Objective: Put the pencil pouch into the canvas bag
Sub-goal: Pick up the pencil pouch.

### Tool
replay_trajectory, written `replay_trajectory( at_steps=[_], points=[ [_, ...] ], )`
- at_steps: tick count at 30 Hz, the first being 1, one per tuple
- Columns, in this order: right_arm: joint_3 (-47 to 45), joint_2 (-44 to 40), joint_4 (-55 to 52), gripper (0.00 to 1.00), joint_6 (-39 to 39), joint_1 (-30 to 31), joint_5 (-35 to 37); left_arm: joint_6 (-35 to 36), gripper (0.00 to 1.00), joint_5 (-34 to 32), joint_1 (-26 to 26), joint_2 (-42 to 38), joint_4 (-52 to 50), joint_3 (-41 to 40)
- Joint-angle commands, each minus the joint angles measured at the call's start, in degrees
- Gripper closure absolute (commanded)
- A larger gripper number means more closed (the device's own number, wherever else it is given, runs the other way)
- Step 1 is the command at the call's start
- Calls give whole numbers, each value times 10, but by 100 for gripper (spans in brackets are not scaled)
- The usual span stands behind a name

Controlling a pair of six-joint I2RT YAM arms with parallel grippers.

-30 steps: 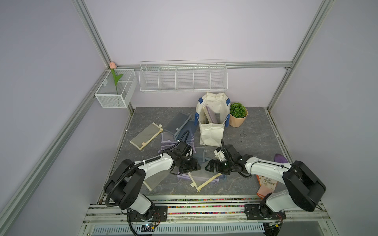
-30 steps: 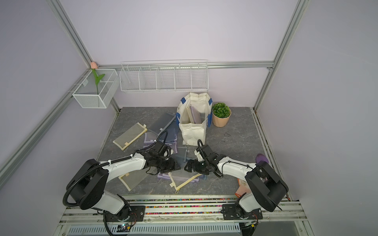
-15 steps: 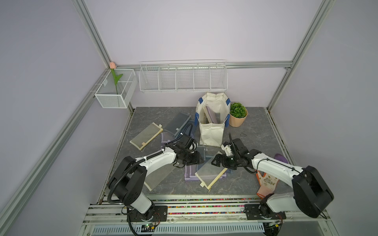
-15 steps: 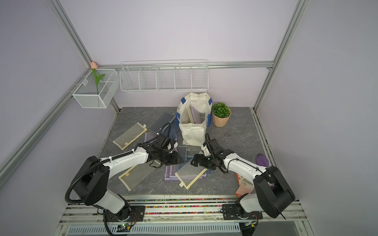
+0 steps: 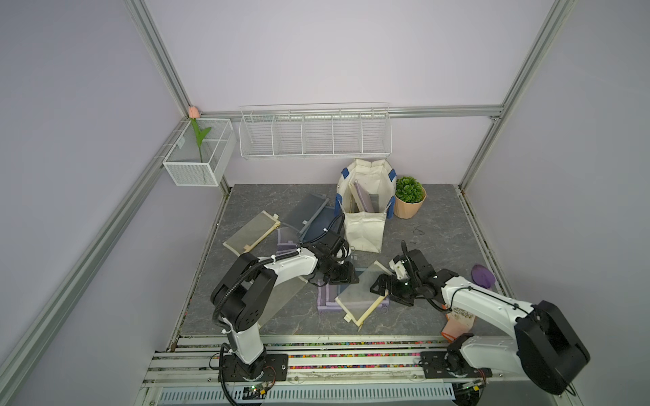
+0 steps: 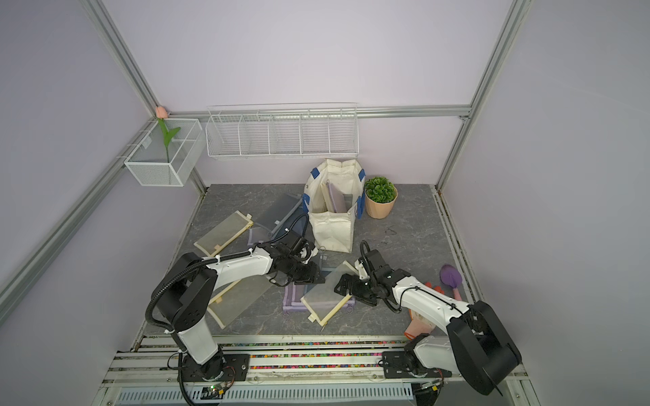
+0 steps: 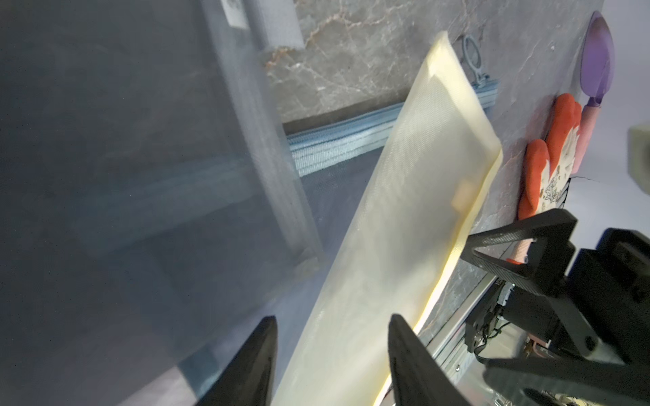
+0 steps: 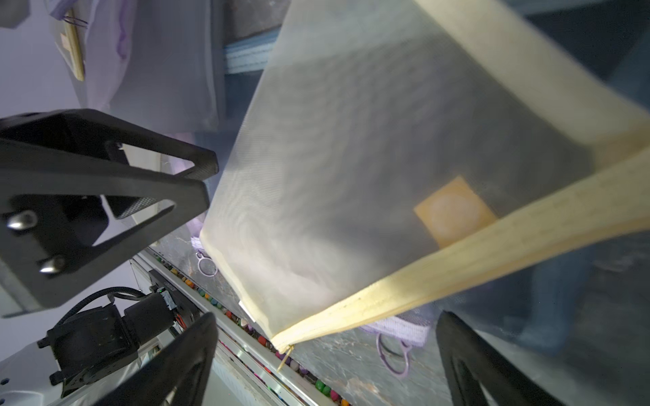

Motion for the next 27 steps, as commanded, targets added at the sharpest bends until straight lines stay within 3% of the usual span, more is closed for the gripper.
replay_trajectory(
  at_steps=[1,7,13,19,27],
  points=[
    [-7,32,50,2,10,-3,-12,11,48,16,-9,7,20,-3],
    [-12,54,95,5,17,-4,-19,-9,53,47,-30,2,53,-16],
    [-26,35,101,11,27,-3,-13,-43,68,73,-49,-20,104,-39],
    [-23,-12,67,27,26,-3,-3,-55,98,75,-52,-47,106,-37],
    [39,-130,-112,11,-17,-9,51,-33,100,24,-46,-157,-54,38]
  ],
)
